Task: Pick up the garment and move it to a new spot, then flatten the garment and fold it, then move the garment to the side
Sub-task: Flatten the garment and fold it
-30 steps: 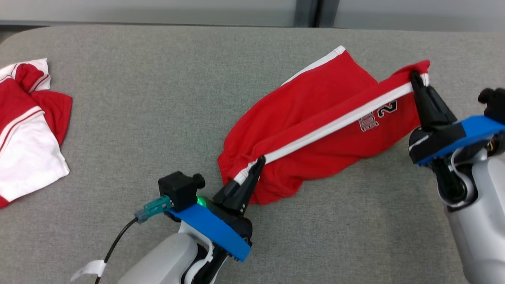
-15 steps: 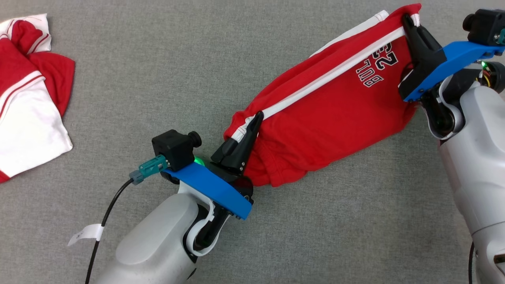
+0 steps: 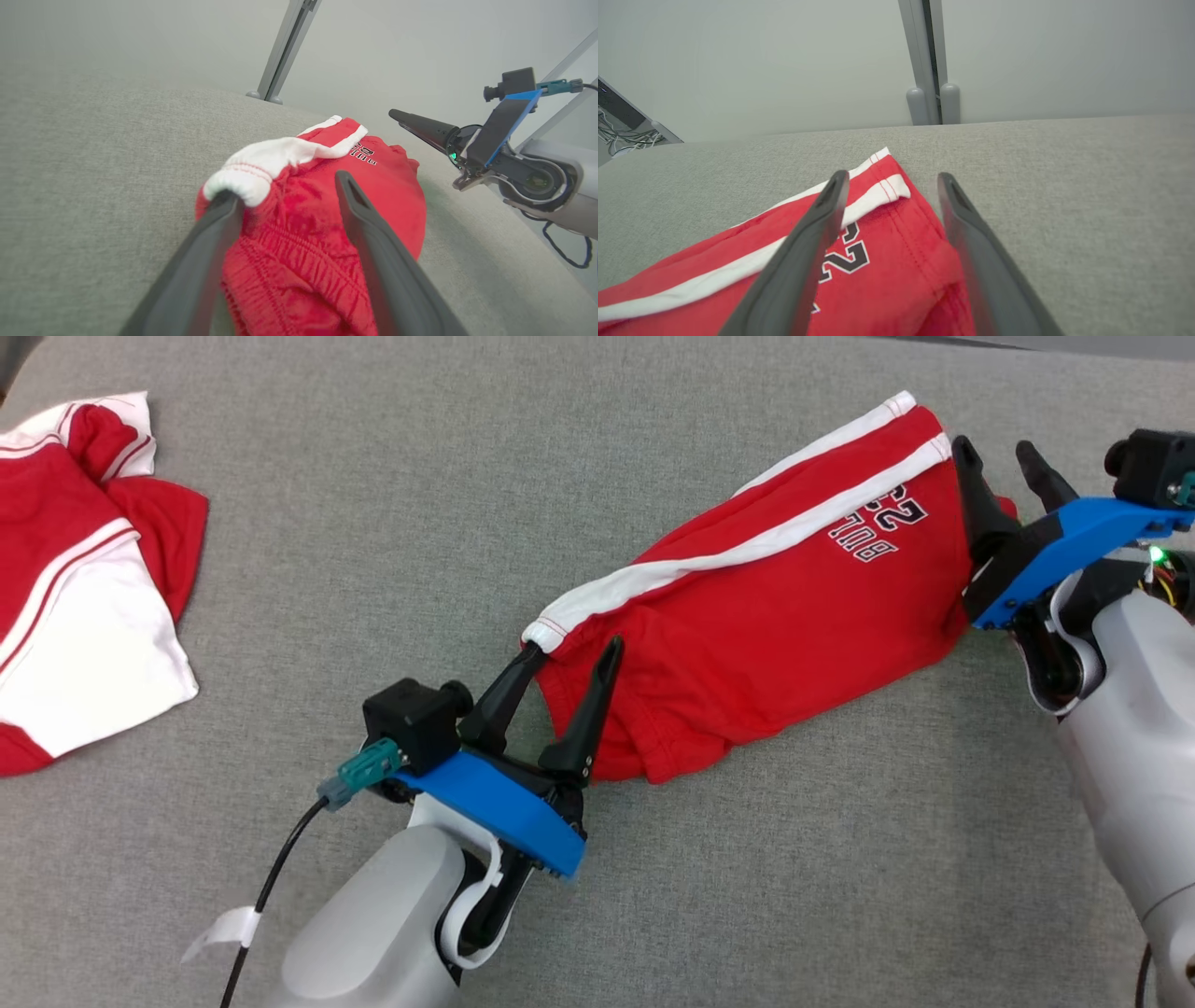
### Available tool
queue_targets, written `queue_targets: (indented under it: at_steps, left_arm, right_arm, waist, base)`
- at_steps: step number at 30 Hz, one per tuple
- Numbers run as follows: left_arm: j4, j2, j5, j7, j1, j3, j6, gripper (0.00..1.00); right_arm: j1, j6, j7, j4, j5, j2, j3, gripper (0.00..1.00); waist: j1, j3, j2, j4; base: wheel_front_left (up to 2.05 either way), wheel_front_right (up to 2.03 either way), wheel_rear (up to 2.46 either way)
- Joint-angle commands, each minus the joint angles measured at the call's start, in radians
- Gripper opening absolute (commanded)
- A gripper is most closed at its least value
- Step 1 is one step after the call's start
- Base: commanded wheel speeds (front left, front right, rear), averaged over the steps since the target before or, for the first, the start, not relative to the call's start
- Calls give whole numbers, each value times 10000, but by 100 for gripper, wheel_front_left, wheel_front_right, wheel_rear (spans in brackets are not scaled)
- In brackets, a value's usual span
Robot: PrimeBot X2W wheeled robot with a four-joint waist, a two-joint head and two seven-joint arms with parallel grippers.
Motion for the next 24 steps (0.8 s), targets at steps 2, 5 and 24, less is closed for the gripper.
queue_targets:
  at_steps: [2, 5, 24]
  left_arm:
    - [-10, 38, 212, -47, 328, 228, -5, 100]
    - [-123, 136, 549, -45, 744, 474, 19, 100]
    - [-2889, -714, 4782, -38, 2942, 5860, 1506, 100]
  right_arm:
    - [230, 1, -128, 26, 164, -260, 152, 100]
    - [496, 1, -234, 117, 310, -595, 393, 100]
    - [502, 3, 48, 981, 589, -1489, 1653, 100]
  waist:
    - [0, -178, -3, -50]
    - [0, -364, -3, 13]
    - [0, -403, -3, 657]
  base:
    - [0, 0, 0]
    - [0, 0, 0]
    - [0, 0, 0]
